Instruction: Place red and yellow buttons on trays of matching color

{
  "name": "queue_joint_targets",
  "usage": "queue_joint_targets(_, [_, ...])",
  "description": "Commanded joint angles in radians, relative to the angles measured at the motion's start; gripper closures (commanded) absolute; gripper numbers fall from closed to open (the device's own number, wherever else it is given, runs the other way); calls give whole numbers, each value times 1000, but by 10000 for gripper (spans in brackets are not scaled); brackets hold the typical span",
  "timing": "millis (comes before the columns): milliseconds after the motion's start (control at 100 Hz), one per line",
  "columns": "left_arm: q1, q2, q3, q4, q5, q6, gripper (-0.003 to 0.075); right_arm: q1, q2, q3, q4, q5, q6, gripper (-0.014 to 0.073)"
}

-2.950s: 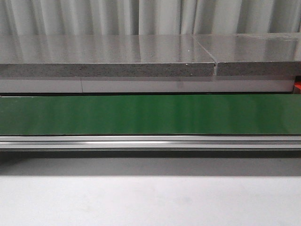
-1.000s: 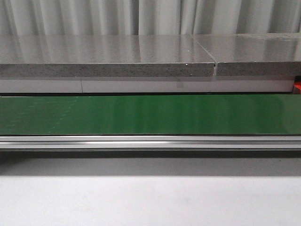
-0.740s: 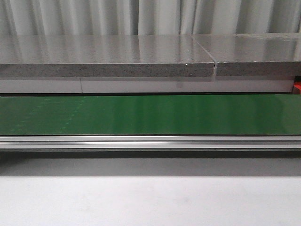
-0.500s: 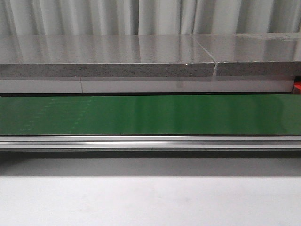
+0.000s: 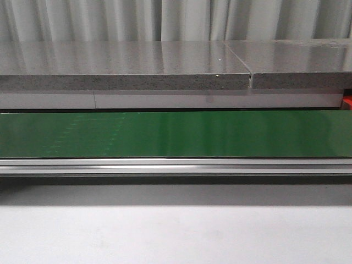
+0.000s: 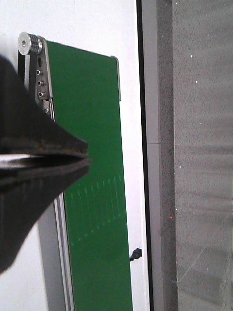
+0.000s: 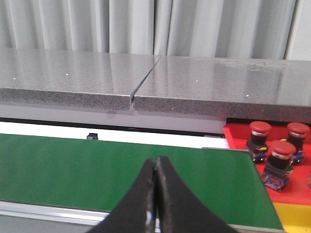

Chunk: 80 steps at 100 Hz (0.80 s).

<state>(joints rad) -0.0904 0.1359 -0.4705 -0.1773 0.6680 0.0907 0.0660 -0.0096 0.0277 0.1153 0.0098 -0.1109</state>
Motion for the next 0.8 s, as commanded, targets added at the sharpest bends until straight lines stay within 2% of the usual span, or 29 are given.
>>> queue_joint_targets(0, [-6,13,-24,-17,-73,-5,739,0,-19,-16,-39,-76,0,660])
queue_joint_targets(280, [-6,13,-24,-17,-73,-5,739,-2,-19,-16,-60,-70,0,660])
queue_joint_targets(520, [-6,13,-24,-17,-73,-5,739,-61,-19,-16,-63,-69,0,660])
queue_joint_targets(790, [-6,13,-24,-17,-73,-5,739,-65,-19,-16,-62,-69,0,660])
